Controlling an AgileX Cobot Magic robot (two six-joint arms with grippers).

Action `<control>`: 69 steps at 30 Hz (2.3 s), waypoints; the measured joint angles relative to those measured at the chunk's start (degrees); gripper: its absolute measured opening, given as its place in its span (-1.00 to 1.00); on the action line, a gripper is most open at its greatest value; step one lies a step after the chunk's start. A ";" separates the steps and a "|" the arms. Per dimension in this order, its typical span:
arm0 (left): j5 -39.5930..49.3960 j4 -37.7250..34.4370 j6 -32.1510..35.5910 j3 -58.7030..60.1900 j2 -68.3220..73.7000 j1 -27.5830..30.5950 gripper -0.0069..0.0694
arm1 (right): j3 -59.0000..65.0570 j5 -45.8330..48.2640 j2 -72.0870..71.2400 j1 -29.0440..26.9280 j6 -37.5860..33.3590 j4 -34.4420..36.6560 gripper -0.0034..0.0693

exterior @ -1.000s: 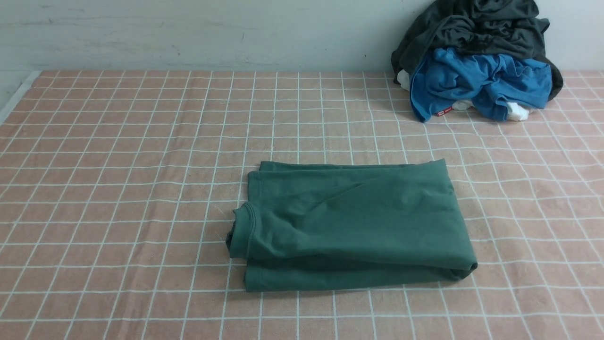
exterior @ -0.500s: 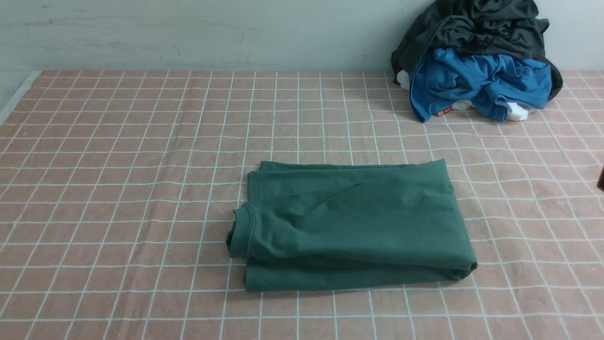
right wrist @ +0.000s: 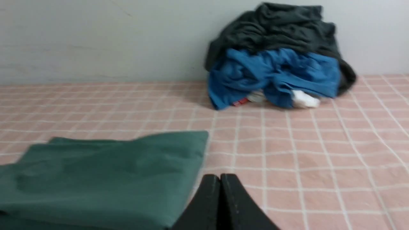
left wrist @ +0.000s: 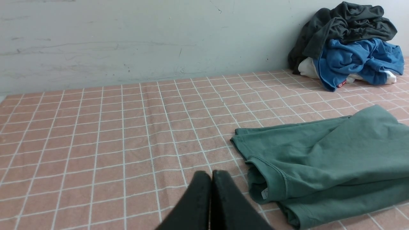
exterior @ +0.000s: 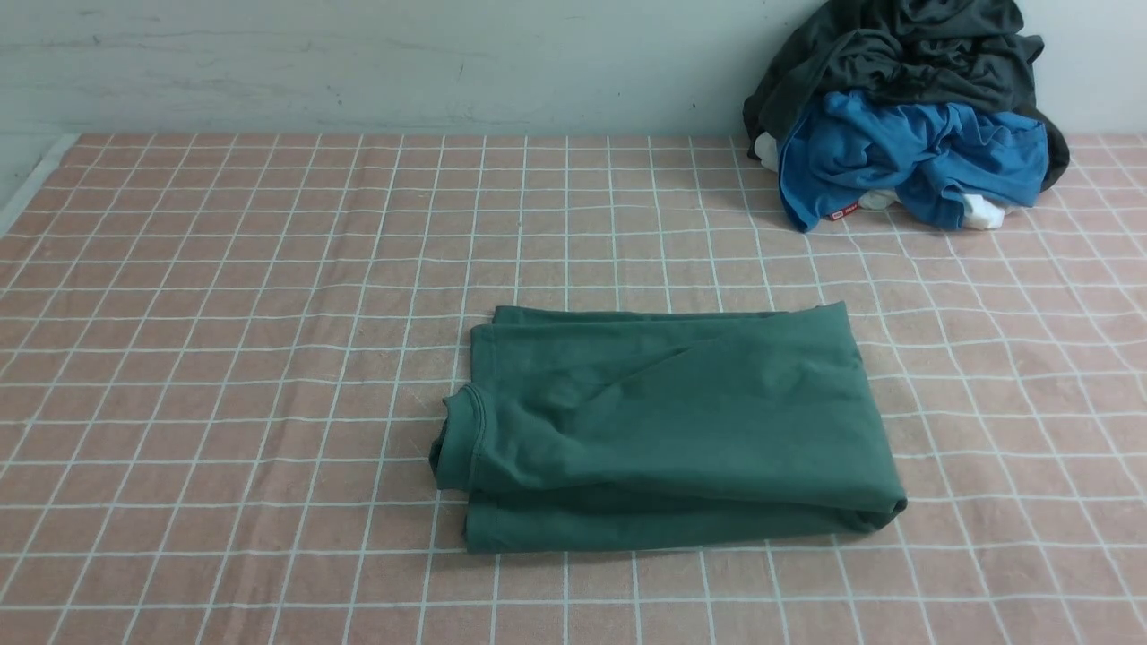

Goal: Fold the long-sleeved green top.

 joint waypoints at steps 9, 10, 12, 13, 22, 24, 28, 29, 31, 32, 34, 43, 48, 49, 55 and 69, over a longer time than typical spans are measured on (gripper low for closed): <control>-0.06 0.00 0.00 0.00 0.00 0.00 -0.83 | 7.21 7.22 -8.79 -7.05 4.73 -4.15 -0.94; -0.01 0.00 0.00 0.00 0.00 0.00 -0.83 | 7.21 7.22 -8.85 -7.05 4.75 -4.22 -0.94; -0.01 0.00 0.00 0.00 0.00 0.00 -0.83 | 7.21 7.22 -8.85 -7.05 4.75 -4.22 -0.94; -0.01 0.00 0.00 0.00 0.00 0.00 -0.83 | 7.25 7.21 -8.85 -7.05 4.75 -4.22 -0.94; -0.01 0.00 0.00 0.00 0.00 0.00 -0.83 | 7.25 7.16 -8.85 -7.05 4.75 -4.27 -0.94; -0.01 0.00 0.00 0.00 0.00 0.00 -0.83 | 7.25 7.16 -8.85 -7.05 4.75 -4.27 -0.94; -0.01 0.00 0.00 0.00 0.00 0.00 -0.83 | 7.25 7.16 -8.85 -7.05 4.75 -4.27 -0.94; -0.01 0.00 0.00 0.00 0.00 0.00 -0.83 | 7.25 7.16 -8.85 -7.05 4.75 -4.28 -0.94; -0.01 0.00 0.00 0.00 0.00 0.00 -0.83 | 7.25 7.16 -8.85 -7.05 4.75 -4.33 -0.94; -0.01 0.00 0.00 0.00 0.00 0.00 -0.83 | 7.25 7.16 -8.85 -7.05 4.75 -4.33 -0.94; -0.01 0.00 0.00 0.00 0.00 0.00 -0.83 | 7.25 7.16 -8.85 -7.05 4.75 -4.39 -0.94; -0.01 0.00 0.00 0.00 0.00 0.00 -0.83 | 7.25 7.16 -8.85 -7.05 4.79 -4.39 -0.94; -0.06 2.43 0.06 0.00 0.00 0.00 -0.83 | 7.25 7.16 -8.85 -7.05 4.79 -4.39 -0.94; -0.06 3.05 0.06 0.00 0.00 0.00 -0.83 | 7.25 7.16 -8.85 -7.05 4.79 -4.39 -0.94; -0.58 1.14 0.60 0.00 0.00 1.00 -0.83 | 7.25 7.16 -8.85 -7.05 4.79 -4.39 -0.94; -14.16 -15.71 19.40 14.24 -1.31 23.50 -0.83 | 7.25 7.10 -8.85 -7.05 4.79 -4.39 -0.94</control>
